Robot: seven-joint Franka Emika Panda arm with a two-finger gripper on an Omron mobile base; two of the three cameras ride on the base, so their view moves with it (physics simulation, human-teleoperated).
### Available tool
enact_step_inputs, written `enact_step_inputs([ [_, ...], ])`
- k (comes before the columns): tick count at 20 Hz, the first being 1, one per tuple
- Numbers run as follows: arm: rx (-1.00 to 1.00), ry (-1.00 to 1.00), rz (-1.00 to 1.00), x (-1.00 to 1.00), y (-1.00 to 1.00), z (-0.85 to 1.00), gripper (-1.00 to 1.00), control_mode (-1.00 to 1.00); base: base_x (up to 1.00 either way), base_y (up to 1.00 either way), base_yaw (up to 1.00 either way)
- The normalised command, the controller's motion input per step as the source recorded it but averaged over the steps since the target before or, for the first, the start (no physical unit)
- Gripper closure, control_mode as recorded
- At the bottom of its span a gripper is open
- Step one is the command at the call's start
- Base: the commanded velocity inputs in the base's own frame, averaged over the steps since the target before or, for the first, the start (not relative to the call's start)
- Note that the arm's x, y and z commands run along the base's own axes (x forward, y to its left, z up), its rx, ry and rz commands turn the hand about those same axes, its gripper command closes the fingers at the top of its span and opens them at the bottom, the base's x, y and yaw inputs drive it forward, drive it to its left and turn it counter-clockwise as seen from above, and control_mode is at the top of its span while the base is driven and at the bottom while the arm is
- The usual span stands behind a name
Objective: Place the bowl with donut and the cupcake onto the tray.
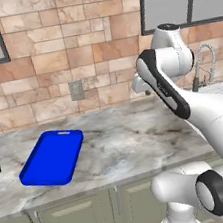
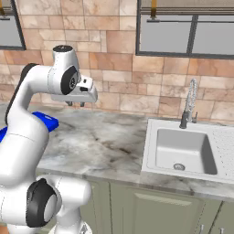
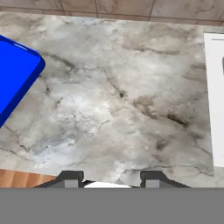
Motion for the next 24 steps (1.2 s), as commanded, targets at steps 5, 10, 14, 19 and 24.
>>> enact_step_inputs([
  [5, -0.02, -0.01, 0.01, -0.09, 0.00, -0.11, -1.00, -1.00, 0.00, 0.00, 0.00],
  [10, 0.00, -0.11, 0.03, -0.60, -0.18, -0.12, -1.00, -1.00, 0.00, 0.00, 0.00],
  [14, 0.01, -0.16, 0.03, -0.76, -0.23, 0.00, -1.00, -1.00, 0.00, 0.00, 0.00],
  [19, 0.00, -0.12, 0.02, -0.48, -0.11, 0.00, -1.00, -1.00, 0.00, 0.00, 0.00],
  [24, 0.00, 0.00, 0.00, -0.13, -0.01, -0.03, -1.00, 1.00, -0.14, -0.03, 0.00],
])
